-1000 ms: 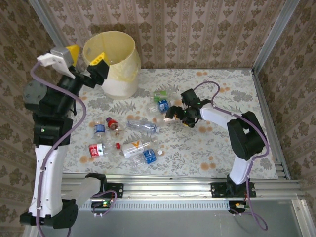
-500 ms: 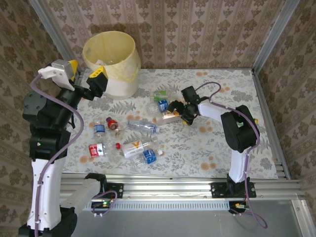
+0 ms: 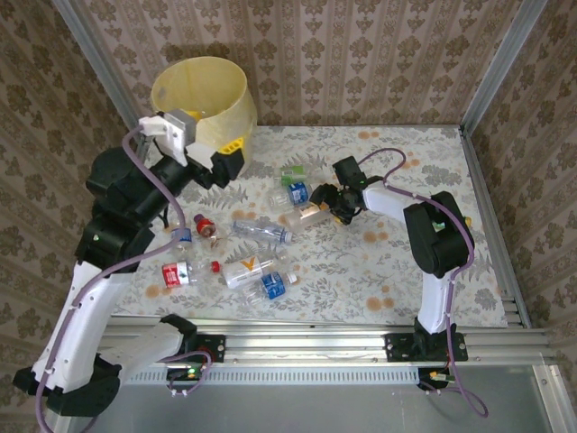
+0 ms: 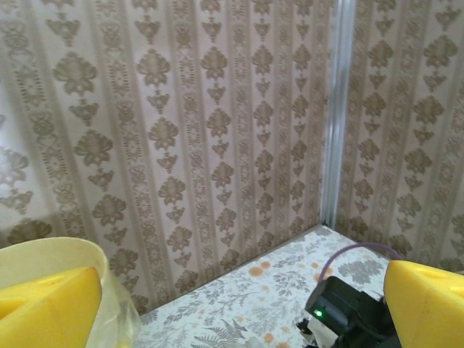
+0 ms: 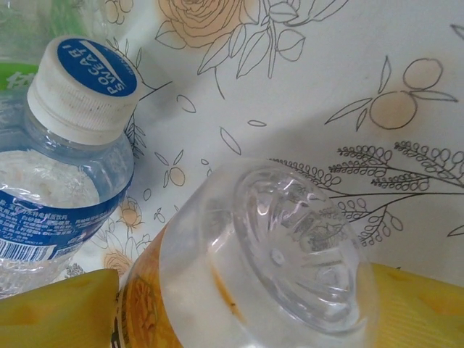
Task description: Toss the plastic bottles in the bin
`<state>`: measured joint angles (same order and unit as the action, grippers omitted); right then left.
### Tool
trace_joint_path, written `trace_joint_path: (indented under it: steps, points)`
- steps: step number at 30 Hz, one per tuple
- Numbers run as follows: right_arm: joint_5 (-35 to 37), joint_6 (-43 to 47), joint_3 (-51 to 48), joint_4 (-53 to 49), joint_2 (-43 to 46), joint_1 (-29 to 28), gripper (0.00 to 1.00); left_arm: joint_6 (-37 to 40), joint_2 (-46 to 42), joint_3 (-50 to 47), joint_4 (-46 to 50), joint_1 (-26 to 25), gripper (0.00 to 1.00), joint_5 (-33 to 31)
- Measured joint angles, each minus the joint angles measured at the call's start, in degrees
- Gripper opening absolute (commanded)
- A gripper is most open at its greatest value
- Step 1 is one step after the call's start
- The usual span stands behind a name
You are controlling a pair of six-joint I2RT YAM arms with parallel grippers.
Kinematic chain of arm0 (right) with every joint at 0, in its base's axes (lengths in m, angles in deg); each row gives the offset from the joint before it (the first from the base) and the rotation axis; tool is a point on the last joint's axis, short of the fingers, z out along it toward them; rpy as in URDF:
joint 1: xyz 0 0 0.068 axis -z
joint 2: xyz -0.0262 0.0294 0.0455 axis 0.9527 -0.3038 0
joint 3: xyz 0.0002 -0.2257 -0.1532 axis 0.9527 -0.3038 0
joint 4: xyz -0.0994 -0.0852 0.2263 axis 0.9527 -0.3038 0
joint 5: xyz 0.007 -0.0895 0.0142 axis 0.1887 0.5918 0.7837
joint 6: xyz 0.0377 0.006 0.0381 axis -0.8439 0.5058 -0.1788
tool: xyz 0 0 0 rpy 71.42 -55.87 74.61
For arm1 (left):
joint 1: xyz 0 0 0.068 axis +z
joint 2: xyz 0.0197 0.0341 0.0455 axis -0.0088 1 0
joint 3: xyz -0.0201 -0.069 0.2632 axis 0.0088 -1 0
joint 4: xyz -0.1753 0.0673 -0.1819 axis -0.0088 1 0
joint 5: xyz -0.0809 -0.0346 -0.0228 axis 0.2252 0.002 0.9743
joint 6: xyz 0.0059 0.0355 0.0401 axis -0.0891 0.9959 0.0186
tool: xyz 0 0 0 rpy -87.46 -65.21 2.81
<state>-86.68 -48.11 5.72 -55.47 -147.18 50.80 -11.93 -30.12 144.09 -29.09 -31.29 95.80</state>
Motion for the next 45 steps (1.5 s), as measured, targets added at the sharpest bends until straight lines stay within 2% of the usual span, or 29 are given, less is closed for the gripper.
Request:
trace_joint_path:
  steps: [7,15,20,26,31,35,40,45]
  points:
    - [1.8,4.2,-1.2,-0.5,1.3,0.2,0.67,3.0,1.6,-0.1,1.4,-4.3,1.0,-2.2]
    - [3.8,8.8,-1.0,-2.2,1.7,0.1,0.75,3.0,4.7,-3.3,0.8,-7.2,1.0,-2.3]
    - [4.3,10.4,0.9,-4.0,0.5,-0.1,0.77,3.0,7.6,-4.5,1.0,-9.3,1.0,-2.2]
    - [5.3,11.4,1.2,-5.1,-1.4,-0.3,0.77,2.3,8.1,-6.7,0.3,-9.4,1.0,-0.9]
    - [5.9,12.0,0.9,-5.5,-1.4,-0.4,0.67,0.8,8.5,-8.4,-1.2,-9.4,1.0,1.2]
    - [6.1,12.1,-0.8,-3.8,-0.2,-0.4,0.54,-1.0,8.7,-10.6,-2.8,-9.4,1.0,2.2]
    - [6.1,11.7,-4.7,-1.9,2.8,-0.4,0.5,-3.3,9.7,-12.5,-4.6,-10.1,1.0,3.5]
    - [6.2,11.3,-9.4,-4.5,10.9,-0.7,0.49,-7.2,11.0,-16.1,-8.1,-10.8,1.0,4.9]
